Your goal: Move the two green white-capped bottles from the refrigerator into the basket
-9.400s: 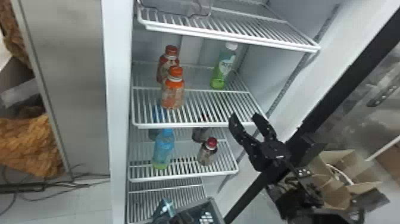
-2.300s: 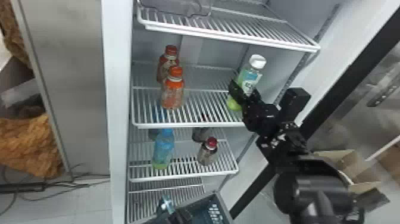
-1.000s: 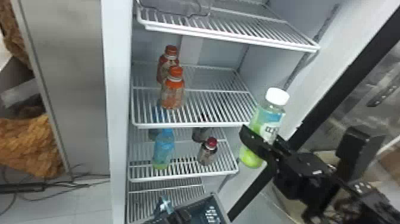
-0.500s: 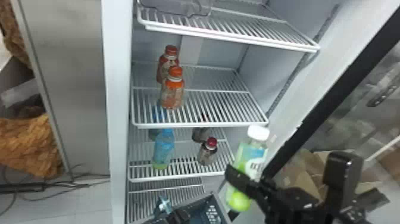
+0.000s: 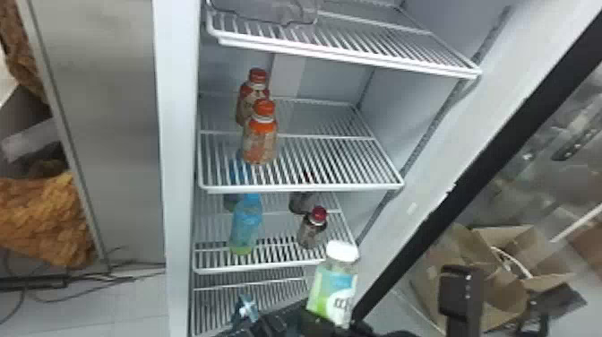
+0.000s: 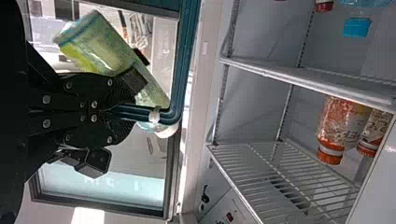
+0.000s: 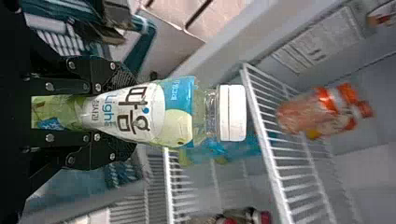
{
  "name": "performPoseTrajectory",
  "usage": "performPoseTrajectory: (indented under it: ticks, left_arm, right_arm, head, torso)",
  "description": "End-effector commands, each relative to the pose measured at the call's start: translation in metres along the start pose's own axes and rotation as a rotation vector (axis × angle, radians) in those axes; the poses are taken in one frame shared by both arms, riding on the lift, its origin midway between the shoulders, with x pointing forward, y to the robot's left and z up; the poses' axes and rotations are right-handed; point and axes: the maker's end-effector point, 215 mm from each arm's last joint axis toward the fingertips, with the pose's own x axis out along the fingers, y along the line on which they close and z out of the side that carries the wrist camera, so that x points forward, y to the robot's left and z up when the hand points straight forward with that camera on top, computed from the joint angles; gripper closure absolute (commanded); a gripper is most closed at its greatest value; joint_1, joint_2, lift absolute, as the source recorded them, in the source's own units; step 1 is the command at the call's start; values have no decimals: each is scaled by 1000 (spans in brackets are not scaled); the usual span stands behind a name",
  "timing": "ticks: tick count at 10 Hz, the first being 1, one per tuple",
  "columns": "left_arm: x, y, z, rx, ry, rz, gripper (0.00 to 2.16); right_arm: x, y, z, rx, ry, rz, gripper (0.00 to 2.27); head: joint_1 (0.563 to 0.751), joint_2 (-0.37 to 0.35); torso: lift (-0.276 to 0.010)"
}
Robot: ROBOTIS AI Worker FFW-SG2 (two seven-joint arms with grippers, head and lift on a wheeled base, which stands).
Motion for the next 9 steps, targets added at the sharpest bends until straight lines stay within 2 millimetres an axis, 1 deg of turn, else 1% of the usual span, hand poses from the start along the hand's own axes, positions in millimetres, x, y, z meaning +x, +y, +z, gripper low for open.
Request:
performPoseTrajectory:
  ticks: [1, 5, 6, 7, 8, 9]
  left_arm:
    - [0, 0, 1, 1, -1, 0, 1214]
    - [-1, 1, 0, -1, -2, 1, 1214]
    - [0, 0, 0, -1, -2, 0, 1214]
    - [-1, 1, 0, -1, -2, 1, 1214]
    - [-1, 1, 0, 0, -1, 3, 1214]
    - [0, 1, -1, 0, 4, 2, 1216]
  right_arm:
    - [1, 8, -17, 19, 49, 19, 961]
    - [-12, 16, -51, 35, 164, 0, 949]
    - [-14, 15, -55, 34, 178, -9, 779]
    - [-14, 15, -57, 36, 182, -10, 495]
    - [-15, 15, -57, 37, 182, -11, 286]
    - [-15, 14, -57, 38, 181, -15, 142]
  head:
    - [695, -350]
    - [695, -350]
    - [695, -350]
    - [695, -350]
    - [695, -350]
    - [695, -350]
  torso:
    - [-4]
    - [-4]
    - [-4]
    - [-4]
    - [-4]
    - [-4]
